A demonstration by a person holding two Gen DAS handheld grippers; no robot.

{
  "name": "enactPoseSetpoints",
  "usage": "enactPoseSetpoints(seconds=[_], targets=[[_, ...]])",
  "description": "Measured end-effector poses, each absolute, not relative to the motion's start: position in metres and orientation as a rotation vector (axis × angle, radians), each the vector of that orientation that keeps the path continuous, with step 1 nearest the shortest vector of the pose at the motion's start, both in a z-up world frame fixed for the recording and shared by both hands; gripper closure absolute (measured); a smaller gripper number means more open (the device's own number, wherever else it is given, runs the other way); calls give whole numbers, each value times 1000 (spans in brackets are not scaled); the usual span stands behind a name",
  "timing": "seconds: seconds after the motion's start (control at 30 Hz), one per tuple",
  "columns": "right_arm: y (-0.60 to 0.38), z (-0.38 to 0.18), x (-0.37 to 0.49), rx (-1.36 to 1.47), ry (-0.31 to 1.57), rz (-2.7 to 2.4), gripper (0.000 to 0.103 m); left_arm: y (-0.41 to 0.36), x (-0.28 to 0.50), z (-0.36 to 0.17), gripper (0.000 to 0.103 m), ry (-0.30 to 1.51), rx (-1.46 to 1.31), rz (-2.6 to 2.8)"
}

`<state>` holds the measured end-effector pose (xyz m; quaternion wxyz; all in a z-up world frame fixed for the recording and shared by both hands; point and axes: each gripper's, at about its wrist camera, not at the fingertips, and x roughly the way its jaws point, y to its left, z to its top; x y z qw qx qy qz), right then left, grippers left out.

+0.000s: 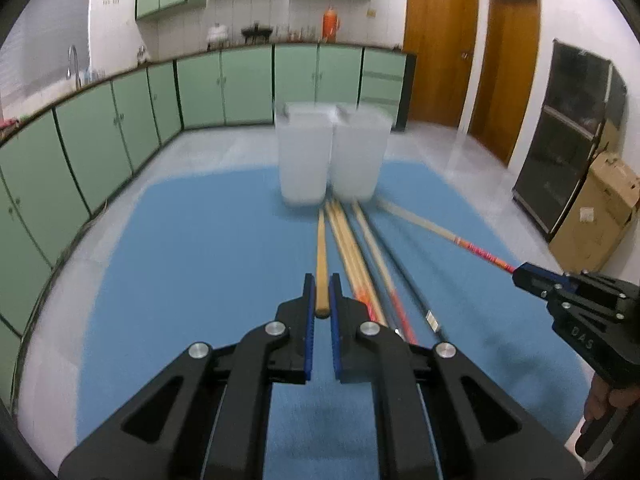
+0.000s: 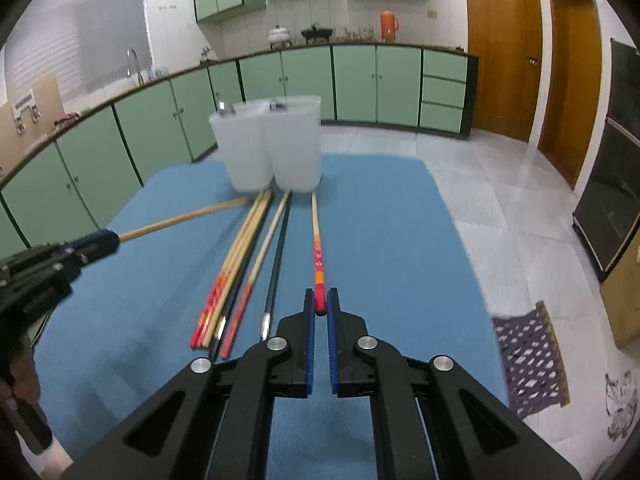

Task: Organize utensils
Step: 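Lift both chopsticks and drop them into the white caddy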

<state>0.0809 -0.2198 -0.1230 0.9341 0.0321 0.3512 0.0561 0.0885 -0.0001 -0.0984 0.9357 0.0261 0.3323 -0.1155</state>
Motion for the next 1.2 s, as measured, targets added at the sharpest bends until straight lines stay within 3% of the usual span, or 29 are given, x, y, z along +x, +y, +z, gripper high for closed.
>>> enactPoseSetpoints(seconds=[0.3,0.87,1.2], targets=[[-235,-60,97,93,632,161,97,8,108,-36,97,559,17,-298],[-224,20,159,-70,607,262,97,15,152,8,97,501,19,-348],[-223,80,184,-69,510,308,97,15,166,56,97,375,2,-344]])
